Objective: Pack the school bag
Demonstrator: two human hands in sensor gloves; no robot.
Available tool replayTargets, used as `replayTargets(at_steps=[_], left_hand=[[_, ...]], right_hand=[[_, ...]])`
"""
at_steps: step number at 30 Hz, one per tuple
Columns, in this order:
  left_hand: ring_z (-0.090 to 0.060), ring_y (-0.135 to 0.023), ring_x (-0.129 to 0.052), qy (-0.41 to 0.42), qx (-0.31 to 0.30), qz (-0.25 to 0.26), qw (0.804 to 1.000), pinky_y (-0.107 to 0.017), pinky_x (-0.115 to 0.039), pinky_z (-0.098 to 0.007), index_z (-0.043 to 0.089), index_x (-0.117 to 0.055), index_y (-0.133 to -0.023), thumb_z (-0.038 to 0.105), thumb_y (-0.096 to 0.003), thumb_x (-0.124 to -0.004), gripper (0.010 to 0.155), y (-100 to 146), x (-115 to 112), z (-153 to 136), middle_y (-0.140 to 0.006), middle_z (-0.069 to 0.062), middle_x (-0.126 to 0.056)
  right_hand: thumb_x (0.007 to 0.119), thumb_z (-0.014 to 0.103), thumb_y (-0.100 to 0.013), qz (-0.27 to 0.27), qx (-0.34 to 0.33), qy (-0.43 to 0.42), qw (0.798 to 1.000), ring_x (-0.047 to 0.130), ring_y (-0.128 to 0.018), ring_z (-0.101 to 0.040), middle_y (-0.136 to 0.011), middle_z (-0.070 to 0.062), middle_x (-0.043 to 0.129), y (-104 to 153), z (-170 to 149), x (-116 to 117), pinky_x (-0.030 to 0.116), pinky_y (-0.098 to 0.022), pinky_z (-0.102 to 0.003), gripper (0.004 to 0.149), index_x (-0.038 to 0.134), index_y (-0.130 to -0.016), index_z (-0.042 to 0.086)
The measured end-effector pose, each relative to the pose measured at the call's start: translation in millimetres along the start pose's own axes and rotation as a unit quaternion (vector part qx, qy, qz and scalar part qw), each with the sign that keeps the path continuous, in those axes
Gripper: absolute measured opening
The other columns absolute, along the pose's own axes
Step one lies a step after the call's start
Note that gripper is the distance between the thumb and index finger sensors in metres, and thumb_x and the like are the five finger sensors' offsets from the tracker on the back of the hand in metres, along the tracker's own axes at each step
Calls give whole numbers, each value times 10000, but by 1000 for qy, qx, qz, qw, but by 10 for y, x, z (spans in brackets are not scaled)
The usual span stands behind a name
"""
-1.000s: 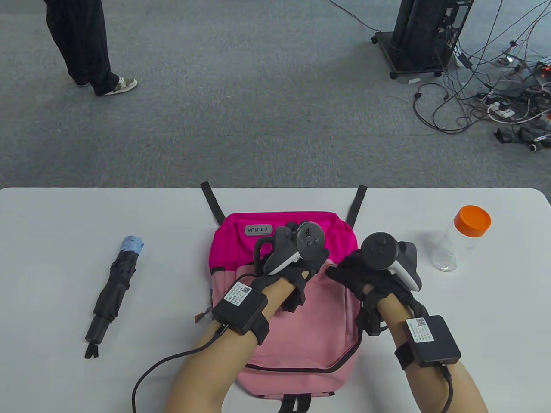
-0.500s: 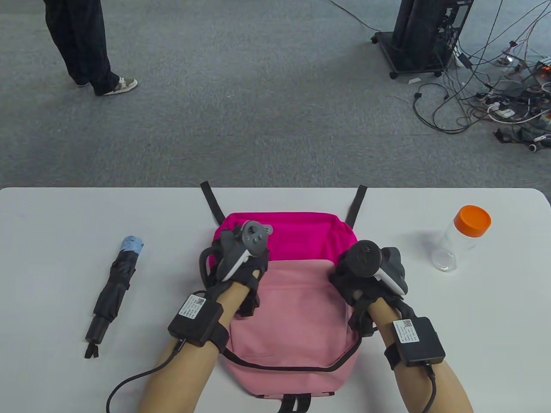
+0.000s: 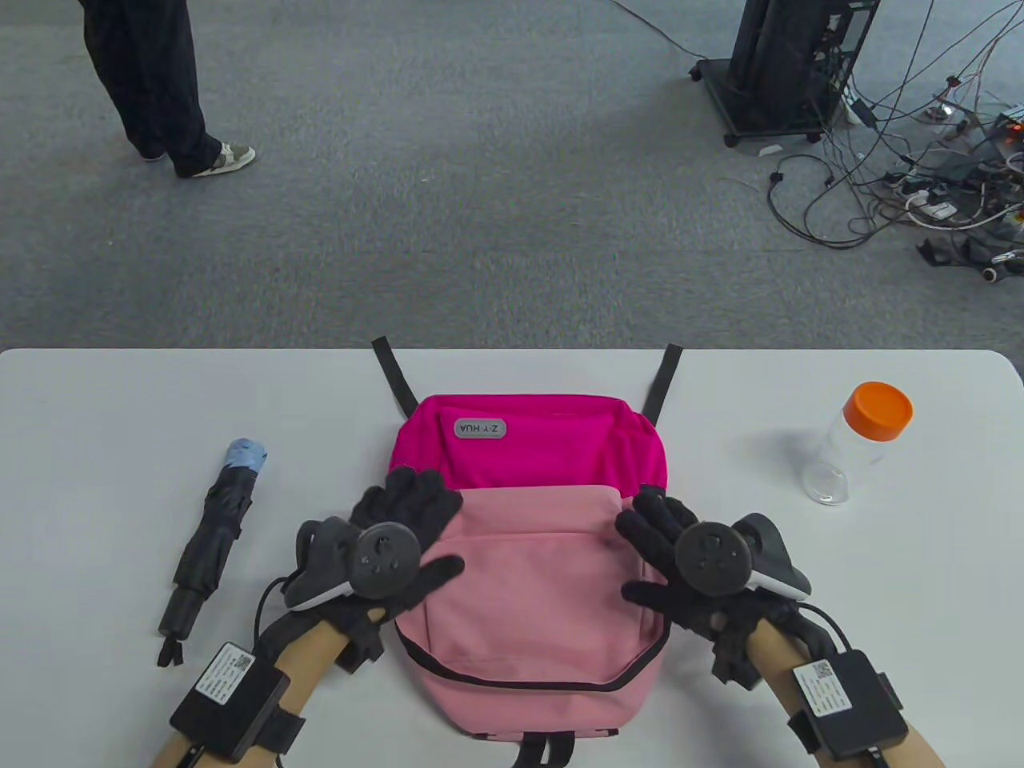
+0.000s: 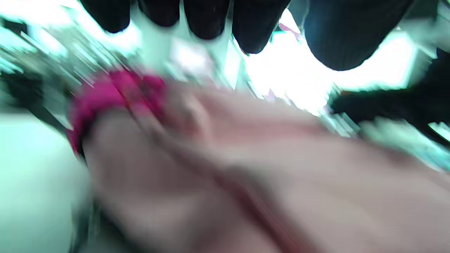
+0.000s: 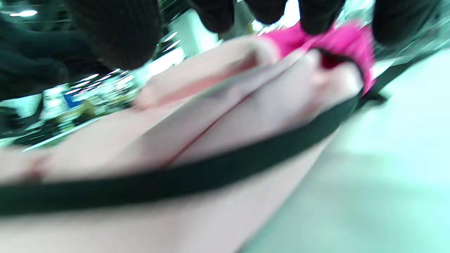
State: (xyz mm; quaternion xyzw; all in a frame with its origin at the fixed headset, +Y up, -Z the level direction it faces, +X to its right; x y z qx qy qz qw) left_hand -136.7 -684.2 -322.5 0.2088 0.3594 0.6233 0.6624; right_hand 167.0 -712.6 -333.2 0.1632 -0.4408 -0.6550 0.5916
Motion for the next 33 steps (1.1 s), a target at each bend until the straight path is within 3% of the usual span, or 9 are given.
replayTargets(at_steps=[1,6,10,11,17,20,25,30,33], left_hand=[[-546,-1148,-246,-26,-13,-66,997,-816,-422,-691,217,-441,-1197,599,-476,-752,873,48,-142,92,-1291,-186,-314],[-606,-1079,-80,-41,-6,-157,987,-802,-332,-718,167,-53,-1151,699,-354,-764,1193,77,-556,169,-1242,-262,-76],[-646,-1017,-23,-101,10,-184,978,-795,-371,-706,212,33,-1092,651,-376,-799,1182,-24,-901,203,-1159,-314,62],[-669,-1001,-25,-123,20,-188,974,-788,-382,-702,228,30,-1089,647,-392,-781,1149,-40,-973,217,-1148,-310,95],[-686,-1047,-198,-192,49,-172,965,-795,-554,-644,288,-36,-1091,668,-409,-744,1054,-38,-942,321,-1186,-292,-34],[-701,-1041,-302,-203,39,-121,971,-744,-703,-615,359,-124,-1087,650,-399,-751,975,-10,-926,349,-1202,-297,-125],[-793,-991,-398,-255,20,-113,960,-702,-784,-622,235,-96,-1099,607,-430,-670,957,5,-1002,462,-1176,-421,-176],[-789,-956,-482,-214,15,-47,976,-626,-865,-622,265,-279,-1108,467,-474,-638,756,26,-916,453,-1173,-399,-313],[-739,-917,-648,-218,21,30,975,-531,-953,-567,315,-448,-1088,448,-452,-652,681,68,-831,489,-1144,-362,-517]], right_hand=[[792,571,-450,27,-10,-4,1000,325,-1051,-651,-1167,-315,208,68,43,102,492,-633,-873,968,298,-1141,108],[829,662,-354,96,-48,125,986,194,-1034,-699,-1108,-344,-21,155,245,442,444,-647,-892,1189,68,-1107,143],[810,651,-381,141,-25,133,981,185,-935,-768,-1035,-386,-107,21,168,785,497,-635,-839,1155,53,-1088,142],[804,639,-391,117,-31,124,985,198,-919,-767,-1027,-376,-117,19,164,797,516,-623,-829,1127,44,-1072,161],[780,640,-401,94,-29,178,979,410,-918,-773,-1070,-405,12,25,239,787,677,-597,-768,1064,127,-1086,155],[783,639,-403,90,-26,184,978,451,-916,-765,-1077,-403,32,26,247,790,697,-595,-750,1052,140,-1088,166],[708,637,-416,73,-52,246,965,541,-898,-762,-1057,-470,72,55,317,863,721,-601,-727,1055,107,-1077,75],[679,544,-442,68,-52,249,965,598,-878,-750,-1047,-482,120,41,359,853,746,-587,-711,948,154,-1066,62],[641,467,-445,48,-63,273,959,701,-834,-736,-1026,-520,222,36,444,845,816,-549,-682,858,245,-1053,10]])
Point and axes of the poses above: the tracker on the back of each hand, its own z axis roughly to the thumb side, its own y axis roughly from the fingertips to the wrist, x = y × z, the point moved 4 cm from there along -y, roughly from the wrist to the fingertips
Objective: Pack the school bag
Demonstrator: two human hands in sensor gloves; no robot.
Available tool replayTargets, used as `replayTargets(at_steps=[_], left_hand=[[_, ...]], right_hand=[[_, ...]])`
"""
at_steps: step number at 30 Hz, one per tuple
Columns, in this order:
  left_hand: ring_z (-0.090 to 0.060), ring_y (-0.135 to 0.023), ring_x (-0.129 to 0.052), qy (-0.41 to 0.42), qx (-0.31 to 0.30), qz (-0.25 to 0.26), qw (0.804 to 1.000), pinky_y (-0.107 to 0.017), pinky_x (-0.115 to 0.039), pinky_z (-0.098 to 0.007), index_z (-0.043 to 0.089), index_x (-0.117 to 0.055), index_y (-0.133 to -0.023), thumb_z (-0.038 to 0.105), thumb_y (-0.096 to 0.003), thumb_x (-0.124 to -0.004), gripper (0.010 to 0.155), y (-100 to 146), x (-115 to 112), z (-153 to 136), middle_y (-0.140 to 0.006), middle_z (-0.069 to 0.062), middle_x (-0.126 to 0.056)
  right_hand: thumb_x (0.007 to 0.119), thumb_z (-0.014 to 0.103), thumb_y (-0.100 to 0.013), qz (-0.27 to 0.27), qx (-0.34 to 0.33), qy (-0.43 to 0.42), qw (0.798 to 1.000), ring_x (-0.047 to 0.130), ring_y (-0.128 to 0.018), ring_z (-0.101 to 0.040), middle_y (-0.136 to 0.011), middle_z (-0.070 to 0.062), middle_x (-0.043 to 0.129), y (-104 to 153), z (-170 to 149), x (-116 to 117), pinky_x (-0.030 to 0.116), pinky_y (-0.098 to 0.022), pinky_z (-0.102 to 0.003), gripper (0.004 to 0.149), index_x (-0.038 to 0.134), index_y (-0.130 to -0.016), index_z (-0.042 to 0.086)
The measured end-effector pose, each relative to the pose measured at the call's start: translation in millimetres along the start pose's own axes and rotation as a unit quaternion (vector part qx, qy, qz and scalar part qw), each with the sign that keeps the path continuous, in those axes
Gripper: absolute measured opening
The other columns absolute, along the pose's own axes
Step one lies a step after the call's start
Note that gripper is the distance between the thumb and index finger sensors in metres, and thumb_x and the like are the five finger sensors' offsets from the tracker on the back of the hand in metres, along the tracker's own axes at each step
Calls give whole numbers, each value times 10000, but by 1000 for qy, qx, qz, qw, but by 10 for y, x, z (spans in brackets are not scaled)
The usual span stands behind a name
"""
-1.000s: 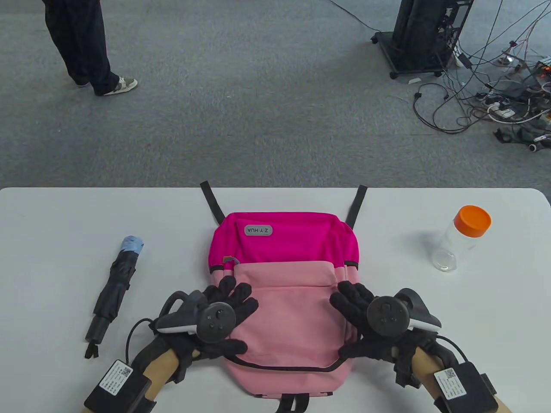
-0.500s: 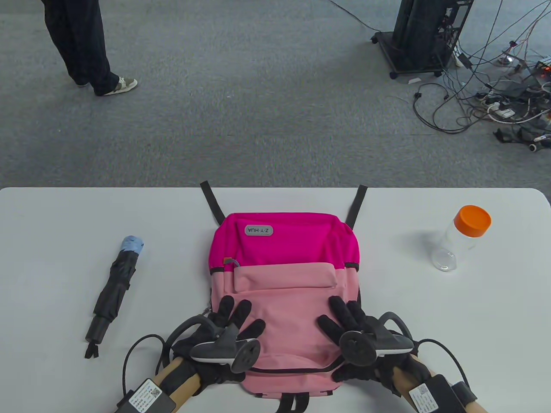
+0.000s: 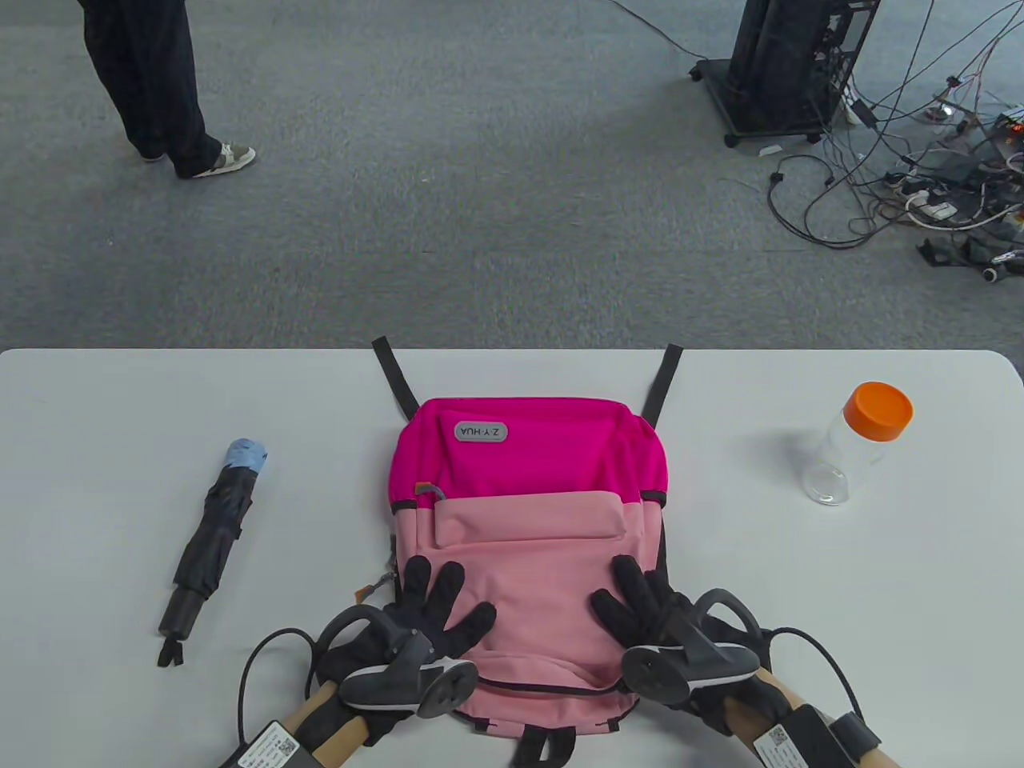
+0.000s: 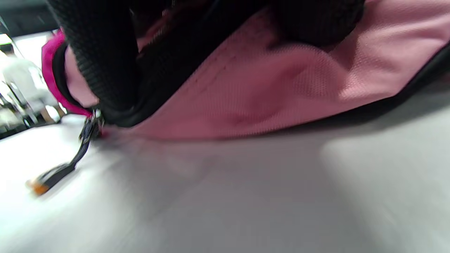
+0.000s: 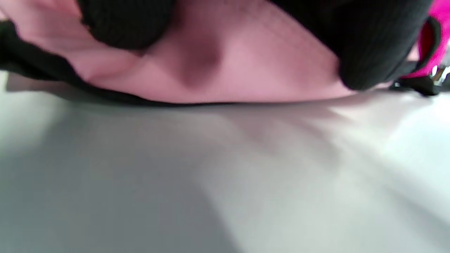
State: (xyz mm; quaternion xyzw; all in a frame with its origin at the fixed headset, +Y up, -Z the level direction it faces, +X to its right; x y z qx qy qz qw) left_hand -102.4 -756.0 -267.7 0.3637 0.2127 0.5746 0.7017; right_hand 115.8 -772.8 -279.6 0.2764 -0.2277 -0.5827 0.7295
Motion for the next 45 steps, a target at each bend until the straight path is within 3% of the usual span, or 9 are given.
replayTargets(at_steps=[9,15,21,26,28,31,38,42,45], left_hand=[[-631,-915,-804,74,9,-25,997,-528,-960,-567,320,-682,-1071,429,-443,-652,638,-70,276,-234,-1095,-236,-750],[-565,-843,-943,150,30,-13,988,-489,-988,-525,272,-743,-1054,436,-447,-651,635,-156,729,-590,-1033,-186,-897],[-478,-698,-1099,213,132,68,966,-387,-1025,-451,161,-836,-1002,455,-471,-633,641,-373,1652,-1126,-895,-151,-1060],[-438,-638,-1137,320,191,81,924,-332,-1036,-413,79,-851,-990,438,-524,-664,617,-523,2082,-1517,-853,-181,-1075],[-410,-594,-1168,345,216,95,908,-303,-1043,-389,40,-848,-986,426,-545,-670,612,-536,2154,-1610,-827,-192,-1087],[-396,-578,-1180,386,282,144,866,-301,-1035,-387,15,-843,-987,404,-559,-703,595,-491,2219,-1706,-820,-217,-1085],[-395,-611,-1168,388,320,188,844,-338,-1032,-390,-4,-842,-981,395,-561,-717,592,-463,2266,-1677,-831,-206,-1086],[-386,-619,-1169,385,325,199,840,-348,-1030,-385,1,-842,-980,417,-552,-715,610,-427,2220,-1681,-838,-187,-1088],[-394,-682,-1145,379,238,209,870,-412,-1005,-425,12,-835,-988,474,-534,-721,658,-461,2194,-1579,-887,-175,-1067]], right_hand=[[662,379,-451,4,0,-93,996,759,-819,-714,-1037,-466,371,-4,-147,-244,840,-526,-686,723,464,-1047,21],[681,366,-451,-47,35,-176,983,838,-826,-672,-1073,-399,570,67,-537,-803,869,-518,-671,680,642,-1029,9],[765,406,-470,-164,180,-321,915,804,-893,-605,-1085,-412,559,267,-1492,-1682,843,-553,-660,788,523,-1085,-22],[699,421,-521,-316,232,-329,859,741,-917,-655,-1105,-430,522,692,-1772,-2329,759,-555,-766,757,515,-1100,-30],[709,422,-525,-339,234,-324,852,764,-904,-650,-1093,-427,572,755,-1710,-2391,770,-540,-770,729,578,-1086,-25],[721,425,-527,-301,189,-313,880,818,-873,-636,-1058,-417,666,617,-1415,-2343,793,-523,-767,694,661,-1056,-20],[700,424,-529,-237,117,-301,916,825,-867,-642,-1067,-446,593,-75,-697,-2103,808,-510,-769,741,559,-1083,-48],[721,526,-504,-232,128,-311,913,806,-872,-656,-1078,-456,552,-411,-589,-2083,799,-503,-778,849,532,-1095,-54],[724,549,-500,-243,155,-326,900,810,-867,-652,-1075,-461,549,-601,-614,-2063,801,-496,-776,841,581,-1068,-54]])
Point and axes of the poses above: the tracker on the back of each hand, its own z axis roughly to the thumb side, its own y axis roughly from the fingertips to the wrist, x = y × z, the point moved 4 cm from there along -y, roughly from the wrist to the fingertips
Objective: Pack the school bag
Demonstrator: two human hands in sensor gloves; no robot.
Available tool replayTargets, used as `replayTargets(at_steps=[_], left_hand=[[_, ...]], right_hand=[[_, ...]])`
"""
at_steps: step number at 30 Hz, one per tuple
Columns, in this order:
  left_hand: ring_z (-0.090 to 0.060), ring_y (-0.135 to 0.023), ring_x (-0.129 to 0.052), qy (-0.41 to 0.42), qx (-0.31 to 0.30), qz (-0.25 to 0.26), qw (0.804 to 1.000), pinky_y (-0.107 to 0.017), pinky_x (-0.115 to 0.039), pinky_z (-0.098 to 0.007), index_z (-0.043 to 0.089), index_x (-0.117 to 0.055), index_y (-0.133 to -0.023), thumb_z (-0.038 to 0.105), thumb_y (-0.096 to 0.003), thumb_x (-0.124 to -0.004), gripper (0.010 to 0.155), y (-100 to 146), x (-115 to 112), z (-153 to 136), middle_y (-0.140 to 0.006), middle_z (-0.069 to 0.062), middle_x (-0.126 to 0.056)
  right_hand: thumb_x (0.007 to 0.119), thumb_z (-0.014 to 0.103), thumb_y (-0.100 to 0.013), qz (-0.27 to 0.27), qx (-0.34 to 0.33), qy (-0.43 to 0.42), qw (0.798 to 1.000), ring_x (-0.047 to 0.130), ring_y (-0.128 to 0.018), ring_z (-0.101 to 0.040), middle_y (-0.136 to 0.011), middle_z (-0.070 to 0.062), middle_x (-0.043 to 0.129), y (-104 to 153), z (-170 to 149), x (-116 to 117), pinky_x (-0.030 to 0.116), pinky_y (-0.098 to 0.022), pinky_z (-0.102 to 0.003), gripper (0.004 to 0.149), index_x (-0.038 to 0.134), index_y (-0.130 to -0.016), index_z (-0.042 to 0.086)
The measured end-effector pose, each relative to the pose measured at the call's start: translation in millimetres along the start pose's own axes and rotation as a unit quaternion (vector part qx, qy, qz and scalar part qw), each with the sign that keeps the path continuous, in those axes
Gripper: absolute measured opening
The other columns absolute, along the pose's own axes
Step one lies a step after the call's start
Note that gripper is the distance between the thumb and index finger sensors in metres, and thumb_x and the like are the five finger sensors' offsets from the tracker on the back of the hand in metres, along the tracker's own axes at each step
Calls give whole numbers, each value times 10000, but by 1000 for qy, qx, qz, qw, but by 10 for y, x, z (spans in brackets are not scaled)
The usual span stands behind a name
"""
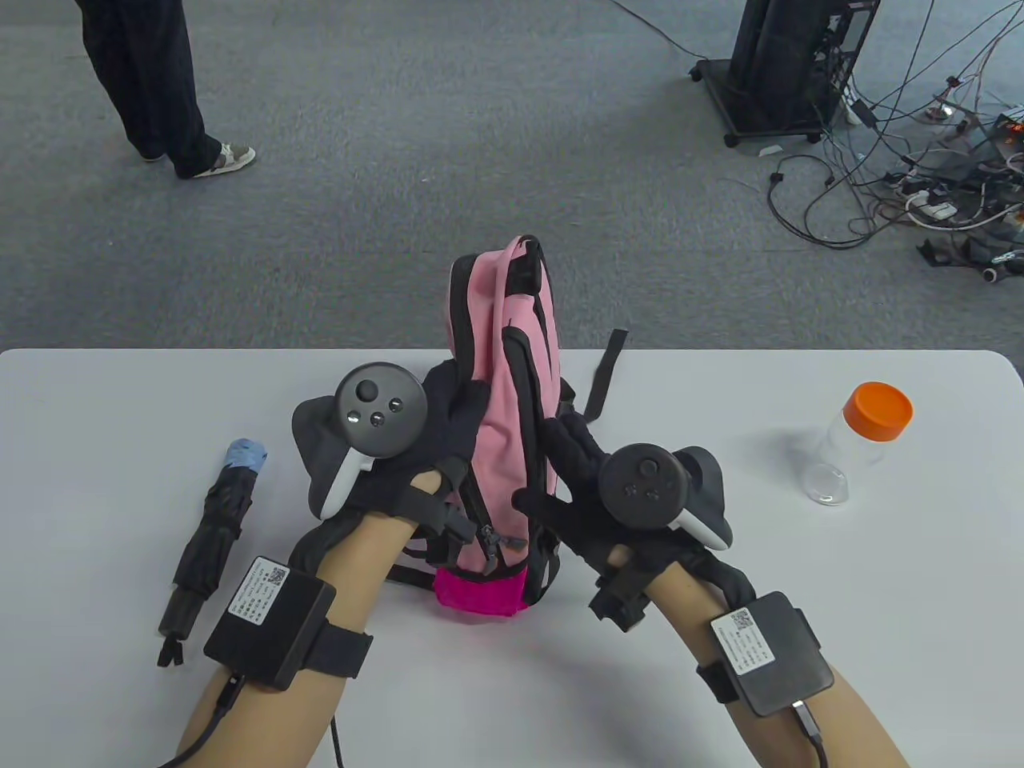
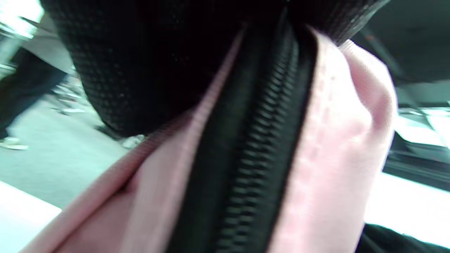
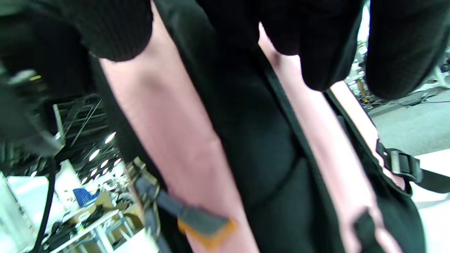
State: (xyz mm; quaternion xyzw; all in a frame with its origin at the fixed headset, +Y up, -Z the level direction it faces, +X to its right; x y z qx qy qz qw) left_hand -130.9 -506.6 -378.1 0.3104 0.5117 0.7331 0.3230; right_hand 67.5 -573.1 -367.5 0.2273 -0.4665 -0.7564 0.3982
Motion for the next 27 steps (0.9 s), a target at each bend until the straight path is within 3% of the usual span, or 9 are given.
replayTargets(at_steps=[3,5,7,9,12,15,19,24,27], left_hand=[[-437,-818,-1059,-3,-48,-41,998,-528,-949,-497,26,-750,-1055,542,-521,-620,754,81,-67,-47,-997,-186,-985],[-487,-938,-948,53,-91,-129,986,-626,-864,-579,58,-625,-1140,628,-486,-648,869,112,-174,-150,-1111,-238,-851],[-523,-1025,-820,110,-60,-171,977,-685,-768,-639,131,-593,-1162,576,-486,-782,831,162,-246,-344,-1180,-206,-760],[-540,-1011,-828,66,-30,-157,985,-686,-757,-655,106,-615,-1148,517,-449,-894,857,185,-286,-485,-1166,-216,-778],[-434,-946,-942,-98,-25,-124,987,-666,-821,-594,138,-680,-1112,516,-402,-942,846,221,-398,-564,-1088,-122,-895],[-354,-766,-1092,-141,-44,-23,989,-572,-914,-538,210,-949,-878,461,-445,-898,503,254,-457,-487,-859,-70,-1088],[-289,-672,-1131,-173,-17,20,985,-529,-945,-504,229,-973,-762,472,-452,-881,405,251,-443,-521,-712,-8,-1129],[-332,-762,-1082,-133,-13,-10,991,-578,-906,-532,226,-931,-850,444,-459,-893,449,323,-443,-599,-816,-32,-1085],[-362,-844,-1035,-175,9,-33,984,-617,-880,-549,231,-896,-928,485,-426,-947,564,382,-372,-678,-918,-44,-1041]], right_hand=[[759,515,-505,-27,5,-10,1000,836,-845,-645,-1052,-455,613,-77,4,15,804,-489,-775,767,672,-988,-73],[754,381,-523,-61,4,14,998,912,-797,-598,-1000,-428,728,-67,20,-26,836,-481,-753,591,786,-891,-81],[750,343,-517,-80,-11,42,996,982,-752,-547,-951,-394,817,-32,10,-30,875,-466,-733,521,842,-829,-64],[752,351,-511,-78,-5,31,996,1004,-725,-539,-924,-390,851,-13,-29,-24,881,-453,-731,520,859,-808,-63],[763,350,-502,-57,10,16,998,1011,-718,-536,-916,-378,870,-21,-75,-32,871,-462,-736,515,869,-793,-62],[778,360,-491,-64,12,35,997,1032,-698,-512,-894,-353,904,-2,-71,-23,879,-462,-728,505,880,-769,-49],[797,389,-467,-78,34,77,993,1058,-680,-467,-872,-307,938,0,-205,-60,886,-478,-712,503,880,-747,-21],[850,422,-457,-71,78,3,994,1031,-698,-491,-891,-308,918,13,-423,12,857,-482,-730,530,868,-765,-9],[817,465,-483,-67,66,33,995,1006,-726,-509,-935,-335,866,35,-456,90,849,-492,-727,603,833,-850,-14]])
Point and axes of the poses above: the tracker on the back of each hand, its own z axis roughly to the thumb side, its own y axis roughly from the fingertips to the wrist, x = y × z, the point moved 4 cm from there along -y, roughly from the wrist to the fingertips
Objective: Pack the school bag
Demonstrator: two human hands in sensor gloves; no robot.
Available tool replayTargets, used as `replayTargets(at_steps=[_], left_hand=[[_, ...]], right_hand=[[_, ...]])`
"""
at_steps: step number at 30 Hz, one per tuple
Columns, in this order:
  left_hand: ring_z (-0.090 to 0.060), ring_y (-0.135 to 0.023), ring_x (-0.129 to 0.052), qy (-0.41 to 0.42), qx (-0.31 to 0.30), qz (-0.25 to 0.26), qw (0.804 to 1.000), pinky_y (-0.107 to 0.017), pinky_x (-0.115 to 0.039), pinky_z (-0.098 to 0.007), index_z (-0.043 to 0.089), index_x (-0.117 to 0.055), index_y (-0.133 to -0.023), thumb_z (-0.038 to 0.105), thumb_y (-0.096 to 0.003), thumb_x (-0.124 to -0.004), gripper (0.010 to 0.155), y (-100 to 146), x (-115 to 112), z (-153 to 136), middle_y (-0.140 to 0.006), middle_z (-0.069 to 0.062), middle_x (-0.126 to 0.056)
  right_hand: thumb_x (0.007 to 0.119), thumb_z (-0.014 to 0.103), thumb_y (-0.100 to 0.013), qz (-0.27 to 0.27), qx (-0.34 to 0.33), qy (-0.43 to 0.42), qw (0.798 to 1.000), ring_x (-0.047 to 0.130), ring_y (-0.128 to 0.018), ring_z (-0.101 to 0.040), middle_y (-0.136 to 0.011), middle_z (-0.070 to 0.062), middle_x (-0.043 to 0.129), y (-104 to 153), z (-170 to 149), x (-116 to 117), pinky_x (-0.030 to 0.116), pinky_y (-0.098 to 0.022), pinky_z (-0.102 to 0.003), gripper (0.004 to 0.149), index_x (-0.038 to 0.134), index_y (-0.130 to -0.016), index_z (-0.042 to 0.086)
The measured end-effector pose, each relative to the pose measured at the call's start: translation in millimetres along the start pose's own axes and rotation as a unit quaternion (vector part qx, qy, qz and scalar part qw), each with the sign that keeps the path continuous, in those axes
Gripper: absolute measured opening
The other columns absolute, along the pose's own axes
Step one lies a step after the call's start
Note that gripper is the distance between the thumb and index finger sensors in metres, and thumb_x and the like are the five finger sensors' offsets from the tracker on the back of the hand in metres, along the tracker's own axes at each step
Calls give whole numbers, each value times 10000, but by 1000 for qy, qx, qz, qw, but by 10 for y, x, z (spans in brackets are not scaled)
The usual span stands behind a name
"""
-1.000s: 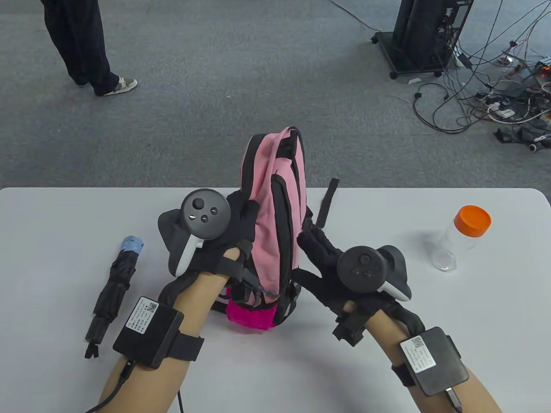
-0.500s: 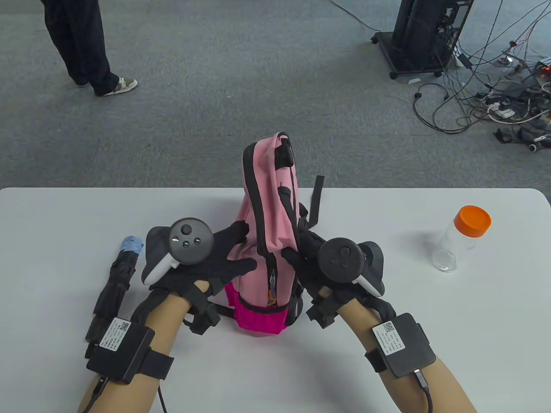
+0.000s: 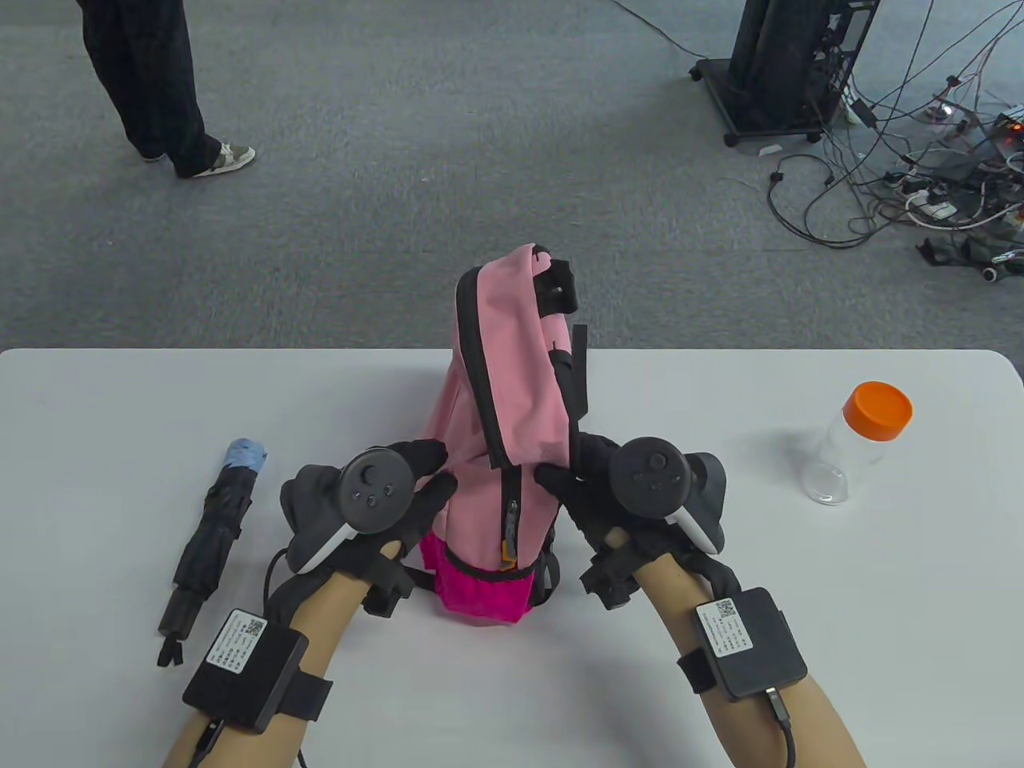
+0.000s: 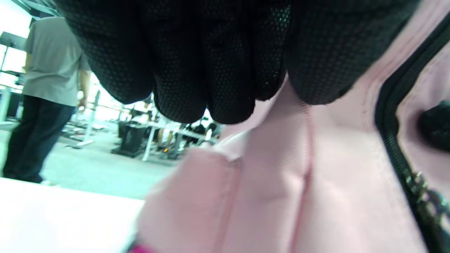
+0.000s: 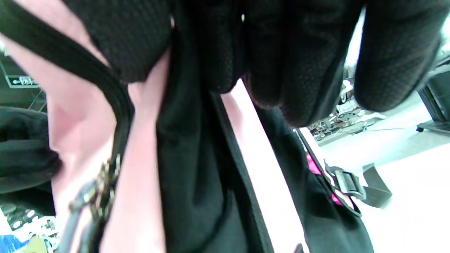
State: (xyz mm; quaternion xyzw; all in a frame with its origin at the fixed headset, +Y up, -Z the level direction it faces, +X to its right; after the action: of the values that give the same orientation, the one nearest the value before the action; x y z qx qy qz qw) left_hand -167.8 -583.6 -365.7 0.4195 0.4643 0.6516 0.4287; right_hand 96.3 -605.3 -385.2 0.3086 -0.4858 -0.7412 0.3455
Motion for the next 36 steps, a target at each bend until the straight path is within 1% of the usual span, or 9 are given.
replayTargets(at_steps=[4,10,13,18,22,27,30,33,36], left_hand=[[-406,-915,-971,-32,44,-22,998,-653,-837,-579,220,-856,-982,499,-423,-944,631,96,-16,-278,-994,-74,-987],[-479,-1024,-814,-84,127,-30,988,-716,-734,-630,199,-778,-1049,486,-452,-901,673,251,3,-903,-1112,-147,-853],[-510,-1055,-748,-83,178,-44,980,-737,-685,-651,189,-744,-1074,486,-466,-880,691,344,4,-1252,-1146,-173,-801],[-550,-1093,-636,-100,297,-139,939,-759,-614,-677,155,-611,-1145,504,-478,-852,790,541,-266,-1951,-1211,-228,-670],[-544,-1055,-693,-101,359,-222,901,-743,-647,-657,117,-547,-1164,525,-473,-849,857,799,-654,-2368,-1206,-259,-654],[-493,-976,-817,-156,392,-290,859,-704,-729,-609,110,-437,-1186,558,-451,-869,963,1005,-989,-2572,-1186,-269,-675],[-448,-912,-906,-222,375,-261,862,-671,-790,-580,147,-463,-1183,514,-423,-925,963,977,-1033,-2533,-1145,-246,-748],[-422,-913,-937,-253,364,-277,852,-667,-821,-561,161,-424,-1179,482,-399,-966,1003,975,-1083,-2515,-1147,-225,-763],[-425,-898,-953,-203,397,-287,848,-653,-833,-554,211,-374,-1186,542,-413,-926,1006,1039,-1074,-2611,-1143,-219,-779]], right_hand=[[858,441,-478,22,11,-46,999,979,-753,-530,-970,-352,822,29,-2,117,835,-497,-740,634,797,-904,-25],[889,430,-457,12,20,-26,999,1015,-713,-504,-908,-319,898,50,4,194,843,-491,-732,566,868,-820,-4],[882,482,-454,22,23,-11,999,998,-722,-521,-922,-334,878,44,-17,241,828,-497,-738,624,860,-835,-12],[858,521,-463,61,22,23,998,968,-747,-547,-951,-357,838,84,-34,430,809,-509,-745,692,820,-881,-29],[834,514,-475,61,27,4,998,973,-735,-550,-938,-359,851,115,-82,490,810,-504,-745,676,835,-870,-34],[814,526,-476,66,25,11,997,975,-734,-548,-934,-355,859,106,-92,479,809,-505,-743,676,850,-865,-25],[780,527,-487,67,14,3,998,960,-745,-559,-950,-373,831,124,-66,475,800,-510,-745,702,820,-894,-44],[761,515,-498,69,9,-9,998,952,-748,-569,-955,-380,821,143,-60,460,796,-509,-749,700,811,-902,-55],[759,500,-505,70,11,-16,997,948,-754,-569,-959,-381,815,168,-73,440,792,-511,-752,686,810,-904,-55]])
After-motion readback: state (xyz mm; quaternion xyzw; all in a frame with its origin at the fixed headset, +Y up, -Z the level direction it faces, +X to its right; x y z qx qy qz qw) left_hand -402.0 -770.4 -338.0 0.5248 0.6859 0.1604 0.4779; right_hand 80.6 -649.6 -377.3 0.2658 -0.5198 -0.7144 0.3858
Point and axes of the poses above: the tracker on the back of each hand, its own z axis roughly to the thumb side, its own y axis roughly from the fingertips to the wrist, x = y × z, the point moved 4 cm from there along -y, roughly from the wrist to the fingertips
